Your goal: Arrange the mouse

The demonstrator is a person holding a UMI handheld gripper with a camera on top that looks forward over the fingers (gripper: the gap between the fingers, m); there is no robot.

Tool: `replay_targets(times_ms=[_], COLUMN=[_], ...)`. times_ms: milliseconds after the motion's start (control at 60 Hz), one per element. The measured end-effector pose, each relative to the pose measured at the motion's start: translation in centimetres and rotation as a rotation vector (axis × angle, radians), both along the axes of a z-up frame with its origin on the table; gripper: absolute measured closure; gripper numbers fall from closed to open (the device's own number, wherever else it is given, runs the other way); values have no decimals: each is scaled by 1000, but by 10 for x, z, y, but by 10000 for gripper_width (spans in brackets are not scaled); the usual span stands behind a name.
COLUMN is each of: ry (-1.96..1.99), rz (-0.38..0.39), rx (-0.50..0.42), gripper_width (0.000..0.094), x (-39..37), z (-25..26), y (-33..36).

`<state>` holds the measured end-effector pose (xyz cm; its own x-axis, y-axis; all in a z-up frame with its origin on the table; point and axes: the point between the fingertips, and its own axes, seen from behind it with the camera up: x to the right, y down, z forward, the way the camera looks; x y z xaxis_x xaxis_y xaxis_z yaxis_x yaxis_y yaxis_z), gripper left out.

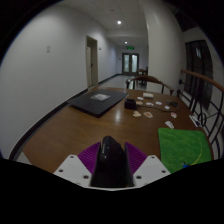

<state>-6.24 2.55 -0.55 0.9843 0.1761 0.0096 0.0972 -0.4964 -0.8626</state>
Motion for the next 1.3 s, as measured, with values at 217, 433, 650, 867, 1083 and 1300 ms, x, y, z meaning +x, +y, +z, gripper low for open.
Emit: replay_targets(times_ms=[217,433,650,867,1083,1300], ry=[9,-22,-64,-62,-1,9], rz=[139,-27,-282,-308,-319,-287], rx=[94,396,221,27,-33,47], gripper_width=[674,675,679,676,272,83], x=[-21,91,244,276,280,269], z=[30,194,112,14,4,54], y=[-12,-21,-8,-7,-12,-70])
